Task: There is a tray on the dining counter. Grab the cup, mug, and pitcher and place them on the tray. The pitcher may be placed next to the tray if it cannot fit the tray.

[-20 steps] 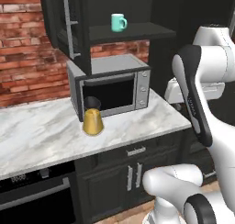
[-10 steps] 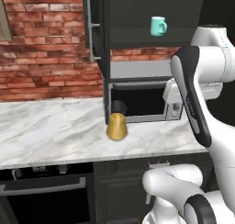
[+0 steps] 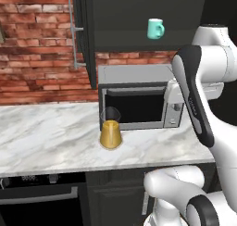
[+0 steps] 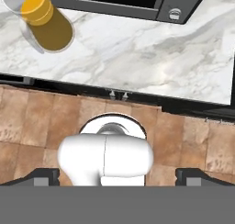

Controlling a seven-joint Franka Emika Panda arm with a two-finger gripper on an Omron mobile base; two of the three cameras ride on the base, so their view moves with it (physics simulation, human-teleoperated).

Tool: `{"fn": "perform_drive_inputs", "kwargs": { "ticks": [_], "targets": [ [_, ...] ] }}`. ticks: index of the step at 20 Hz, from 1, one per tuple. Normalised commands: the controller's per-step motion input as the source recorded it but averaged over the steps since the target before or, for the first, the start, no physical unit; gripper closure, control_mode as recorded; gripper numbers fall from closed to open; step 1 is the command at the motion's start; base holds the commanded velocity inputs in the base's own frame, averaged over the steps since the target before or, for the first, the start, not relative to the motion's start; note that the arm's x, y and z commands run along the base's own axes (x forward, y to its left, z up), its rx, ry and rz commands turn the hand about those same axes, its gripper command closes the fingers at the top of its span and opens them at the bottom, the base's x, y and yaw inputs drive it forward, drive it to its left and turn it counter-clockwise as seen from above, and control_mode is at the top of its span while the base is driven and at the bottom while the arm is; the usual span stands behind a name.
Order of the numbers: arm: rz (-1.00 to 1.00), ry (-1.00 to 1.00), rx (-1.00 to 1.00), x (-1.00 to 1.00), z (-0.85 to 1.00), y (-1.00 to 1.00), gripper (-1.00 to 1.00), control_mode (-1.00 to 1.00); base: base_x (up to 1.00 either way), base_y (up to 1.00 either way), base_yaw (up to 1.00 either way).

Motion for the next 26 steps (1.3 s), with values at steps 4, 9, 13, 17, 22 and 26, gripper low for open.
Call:
{"fn": "perform_drive_inputs", "kwargs": {
  "ticks": [4, 9, 13, 17, 22, 26],
  "targets": [
    [0.00, 0.00, 0.00, 0.00, 0.00, 0.00, -1.00, 1.00, 0.47, 0.04, -0.09],
    [0.00, 0.00, 0.00, 0.00, 0.00, 0.00, -1.00, 1.00, 0.21, 0.00, -0.16],
    [0.00, 0.00, 0.00, 0.00, 0.00, 0.00, -1.00, 1.00, 0.07, 0.00, -0.05],
    [0.01, -0.05, 0.00, 0.00, 0.17, -0.04, -1.00, -1.00, 0.00, 0.00, 0.00],
    [0.06, -0.22, 0.01, -0.08, 0.58, -0.10, -1.00, -1.00, 0.00, 0.00, 0.00],
    [0.07, -0.33, 0.00, -0.14, 0.61, -0.03, -1.00, -1.00, 0.00, 0.00, 0.00]
  ]
}}
